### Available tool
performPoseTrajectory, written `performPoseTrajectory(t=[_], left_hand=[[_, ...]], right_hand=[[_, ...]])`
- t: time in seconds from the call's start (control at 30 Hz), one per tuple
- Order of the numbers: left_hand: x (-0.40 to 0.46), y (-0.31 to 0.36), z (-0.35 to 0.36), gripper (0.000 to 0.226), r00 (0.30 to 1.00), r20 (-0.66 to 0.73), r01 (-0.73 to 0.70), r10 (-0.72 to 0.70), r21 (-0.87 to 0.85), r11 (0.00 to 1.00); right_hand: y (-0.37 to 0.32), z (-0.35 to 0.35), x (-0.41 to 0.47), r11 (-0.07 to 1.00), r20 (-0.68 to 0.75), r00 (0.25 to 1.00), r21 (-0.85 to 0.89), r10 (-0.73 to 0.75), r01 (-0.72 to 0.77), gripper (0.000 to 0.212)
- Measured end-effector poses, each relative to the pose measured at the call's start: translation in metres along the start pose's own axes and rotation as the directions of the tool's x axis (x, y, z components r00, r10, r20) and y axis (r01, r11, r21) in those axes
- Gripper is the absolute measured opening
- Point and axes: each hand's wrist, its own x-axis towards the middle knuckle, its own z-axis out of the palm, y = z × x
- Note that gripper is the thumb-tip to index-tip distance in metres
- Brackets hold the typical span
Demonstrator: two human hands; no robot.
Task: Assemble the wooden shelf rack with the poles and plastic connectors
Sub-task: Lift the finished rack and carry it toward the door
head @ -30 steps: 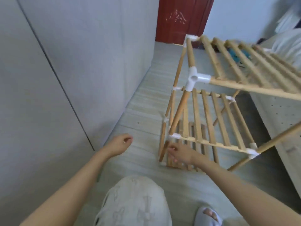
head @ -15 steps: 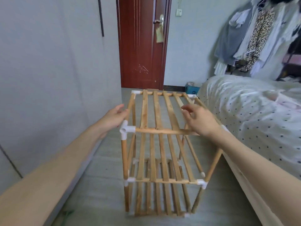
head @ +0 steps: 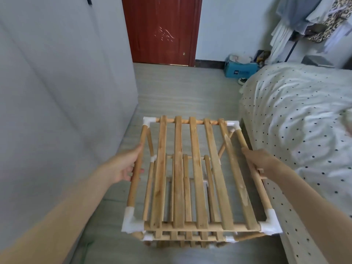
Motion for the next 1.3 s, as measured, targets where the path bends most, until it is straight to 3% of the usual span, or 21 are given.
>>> performPoseTrajectory(t=[0.1,0.3,0.77,1.13,1.3], left_hand=[[-0.011,0.018,-0.001,0.067,0.988,0.04,0.148,-0.147,-0.036,0.988],[-0.025,0.036,0.001,0.056,0.963,0.014,0.268,-0.269,-0.136,0.954],[-0.039,0.135,-0.01,0.048,0.925,-0.107,0.332,-0.365,-0.238,0.913],[0.022,0.295,-0.034,0.046,0.932,-0.025,0.349,-0.362,-0.208,0.914],[0.061,0.382,-0.035,0.046,0.953,-0.018,0.292,-0.304,-0.226,0.929]], right_hand=[[-0.013,-0.01,-0.003,0.972,0.125,0.977,0.141,0.171,-0.188,0.039],[-0.025,-0.024,-0.003,0.873,0.263,0.921,0.325,0.287,-0.365,0.029],[-0.127,-0.09,0.006,0.874,0.418,0.868,0.273,0.269,-0.402,0.03],[-0.277,-0.134,0.07,0.849,0.37,0.866,0.278,0.337,-0.449,0.029],[-0.354,-0.165,0.121,0.856,0.383,0.875,0.299,0.297,-0.421,0.025]])
